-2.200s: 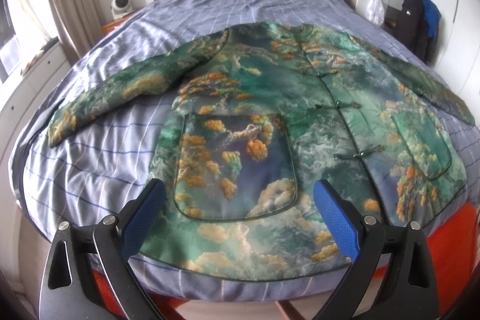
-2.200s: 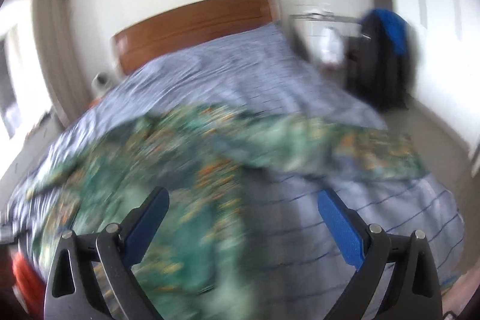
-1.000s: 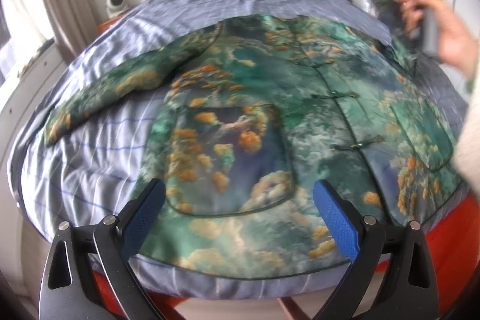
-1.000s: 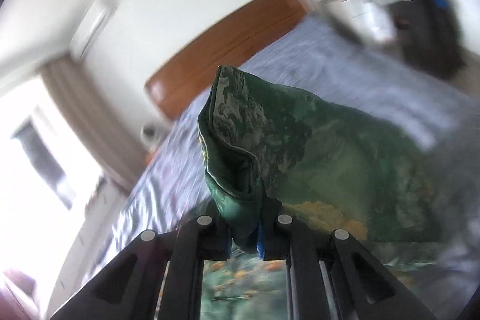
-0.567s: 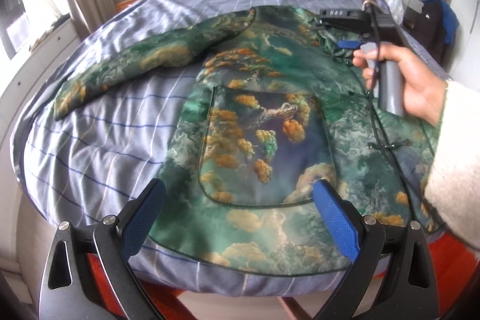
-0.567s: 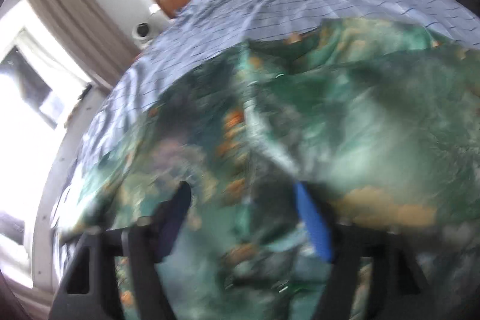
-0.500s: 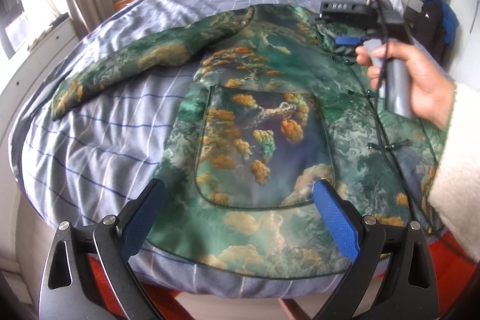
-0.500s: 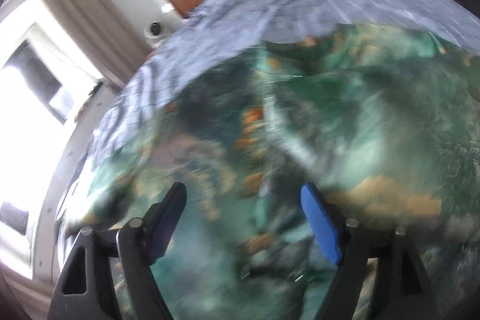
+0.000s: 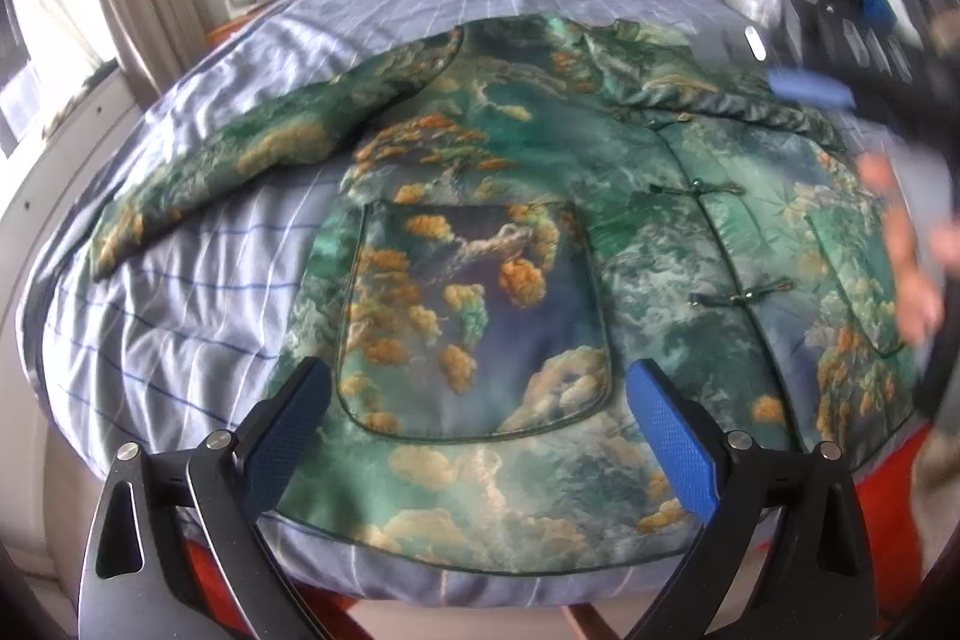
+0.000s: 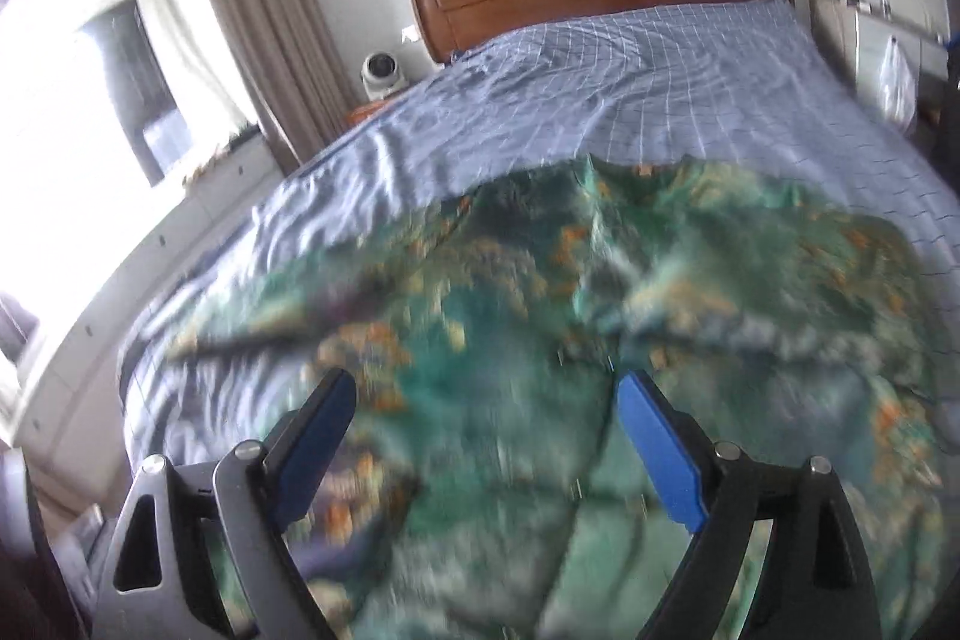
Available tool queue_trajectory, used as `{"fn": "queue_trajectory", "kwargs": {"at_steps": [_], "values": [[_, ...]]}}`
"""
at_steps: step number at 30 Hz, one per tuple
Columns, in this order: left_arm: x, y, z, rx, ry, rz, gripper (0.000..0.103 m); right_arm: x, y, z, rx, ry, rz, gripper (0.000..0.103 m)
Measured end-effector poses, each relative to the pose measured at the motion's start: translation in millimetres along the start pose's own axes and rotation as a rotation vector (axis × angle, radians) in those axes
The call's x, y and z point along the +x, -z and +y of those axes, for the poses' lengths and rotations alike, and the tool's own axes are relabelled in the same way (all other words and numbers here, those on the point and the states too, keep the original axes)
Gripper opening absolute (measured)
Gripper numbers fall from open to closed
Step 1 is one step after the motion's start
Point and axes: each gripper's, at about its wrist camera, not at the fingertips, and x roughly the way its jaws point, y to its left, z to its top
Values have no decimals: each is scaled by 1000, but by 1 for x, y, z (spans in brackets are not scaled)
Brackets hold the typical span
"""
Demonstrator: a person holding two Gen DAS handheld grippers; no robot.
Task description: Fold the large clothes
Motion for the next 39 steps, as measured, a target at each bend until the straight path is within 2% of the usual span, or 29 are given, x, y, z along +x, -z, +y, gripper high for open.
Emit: {"fn": "queue_trajectory", "kwargs": {"at_steps": [7,19,29,39], "values": [[-7,0,-8,25,-3,-18,99,-33,63,1,-58,107,84,91],[-10,2,-6,19,-4,-25,99,-77,139,-1,-156,281,116,94],[-9,2,-8,16,-4,-18,99,-99,163,-9,-120,368,108,94],[-12,4,-5,5,-8,-32,99,-102,163,10,-145,360,83,94]]}}
